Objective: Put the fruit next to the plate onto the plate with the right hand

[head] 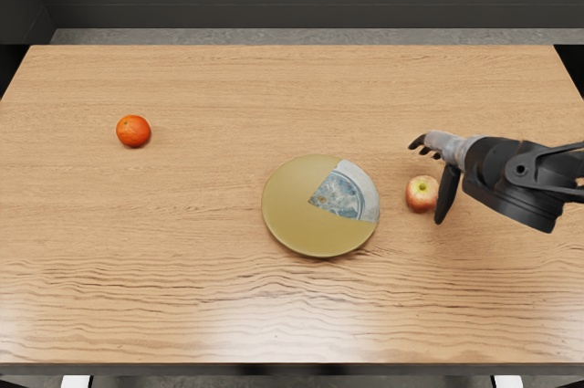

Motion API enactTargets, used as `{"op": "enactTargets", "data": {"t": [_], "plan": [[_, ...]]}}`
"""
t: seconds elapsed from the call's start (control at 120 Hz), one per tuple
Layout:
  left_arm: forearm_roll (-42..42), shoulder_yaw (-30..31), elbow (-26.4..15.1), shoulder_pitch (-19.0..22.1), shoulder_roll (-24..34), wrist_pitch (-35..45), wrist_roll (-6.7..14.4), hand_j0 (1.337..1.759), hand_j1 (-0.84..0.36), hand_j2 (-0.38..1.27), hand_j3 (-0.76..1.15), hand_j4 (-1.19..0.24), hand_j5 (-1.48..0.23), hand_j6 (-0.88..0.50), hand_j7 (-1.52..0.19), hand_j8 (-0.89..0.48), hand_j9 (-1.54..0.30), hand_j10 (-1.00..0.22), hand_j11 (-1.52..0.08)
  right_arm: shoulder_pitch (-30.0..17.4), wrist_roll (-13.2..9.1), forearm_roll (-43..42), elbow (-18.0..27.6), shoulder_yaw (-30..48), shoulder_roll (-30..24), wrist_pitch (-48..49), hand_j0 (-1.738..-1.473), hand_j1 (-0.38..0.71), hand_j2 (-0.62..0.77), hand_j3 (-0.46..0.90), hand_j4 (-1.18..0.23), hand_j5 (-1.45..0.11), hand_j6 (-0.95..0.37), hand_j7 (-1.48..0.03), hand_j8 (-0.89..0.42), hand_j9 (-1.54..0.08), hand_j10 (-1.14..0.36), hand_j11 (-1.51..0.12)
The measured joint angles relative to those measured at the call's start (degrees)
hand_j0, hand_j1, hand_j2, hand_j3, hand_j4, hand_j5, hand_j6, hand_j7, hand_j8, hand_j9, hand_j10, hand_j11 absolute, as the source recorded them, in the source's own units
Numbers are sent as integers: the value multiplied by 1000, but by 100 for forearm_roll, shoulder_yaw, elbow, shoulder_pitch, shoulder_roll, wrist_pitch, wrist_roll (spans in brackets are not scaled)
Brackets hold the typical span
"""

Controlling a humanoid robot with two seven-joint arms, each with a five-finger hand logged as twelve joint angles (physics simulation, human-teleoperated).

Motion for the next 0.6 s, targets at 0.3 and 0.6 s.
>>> {"op": "enactTargets", "data": {"t": [0.3, 0.6], "plan": [[-2, 0, 0, 0, 0, 2, 0, 1658, 349, 0, 0, 0, 0, 0, 0, 0, 0, 0, 0, -100, 0, -169, 10, -377, 235, -918, -1658, -31, -52, 0, -267, -346, -268, -346, -268, -346, -267, -346], [-2, 0, 0, 0, 0, 1, 0, 1658, 349, 0, 0, 0, 0, 0, 0, 0, 0, 0, 0, -280, 0, -211, 30, -483, 378, -1071, -1658, 48, -65, 0, -332, -431, -333, -431, -333, -431, -332, -431]]}}
